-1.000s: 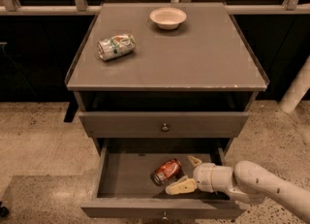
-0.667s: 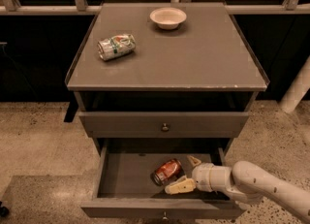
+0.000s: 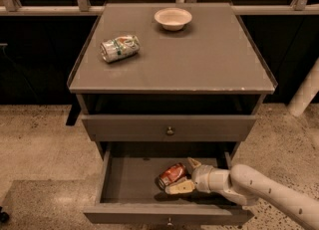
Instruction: Pick coke can from middle drawer and place on counter
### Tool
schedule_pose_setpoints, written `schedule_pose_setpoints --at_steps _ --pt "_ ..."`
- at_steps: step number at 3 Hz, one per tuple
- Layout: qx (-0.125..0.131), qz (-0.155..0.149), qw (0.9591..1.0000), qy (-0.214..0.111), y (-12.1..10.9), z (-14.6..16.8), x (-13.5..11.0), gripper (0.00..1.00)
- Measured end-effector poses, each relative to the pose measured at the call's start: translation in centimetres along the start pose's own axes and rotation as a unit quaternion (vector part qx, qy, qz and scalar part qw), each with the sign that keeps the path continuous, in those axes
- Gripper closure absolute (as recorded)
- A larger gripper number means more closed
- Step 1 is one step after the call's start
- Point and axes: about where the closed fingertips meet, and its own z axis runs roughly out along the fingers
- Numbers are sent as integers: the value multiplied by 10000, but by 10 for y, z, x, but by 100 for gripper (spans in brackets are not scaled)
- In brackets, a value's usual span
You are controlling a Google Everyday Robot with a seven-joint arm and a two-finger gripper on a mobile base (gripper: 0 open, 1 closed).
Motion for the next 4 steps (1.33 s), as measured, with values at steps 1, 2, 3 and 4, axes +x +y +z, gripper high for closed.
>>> schedule_pose_setpoints --at_steps 1,2,3,4 --pt "100 34 9999 0 0 -1 1 0" --pt "247 108 9996 3 2 13 9 0" --pt "415 175 9990 -19 -1 27 14 0" --pt "582 213 9981 -4 -3 39 18 0"
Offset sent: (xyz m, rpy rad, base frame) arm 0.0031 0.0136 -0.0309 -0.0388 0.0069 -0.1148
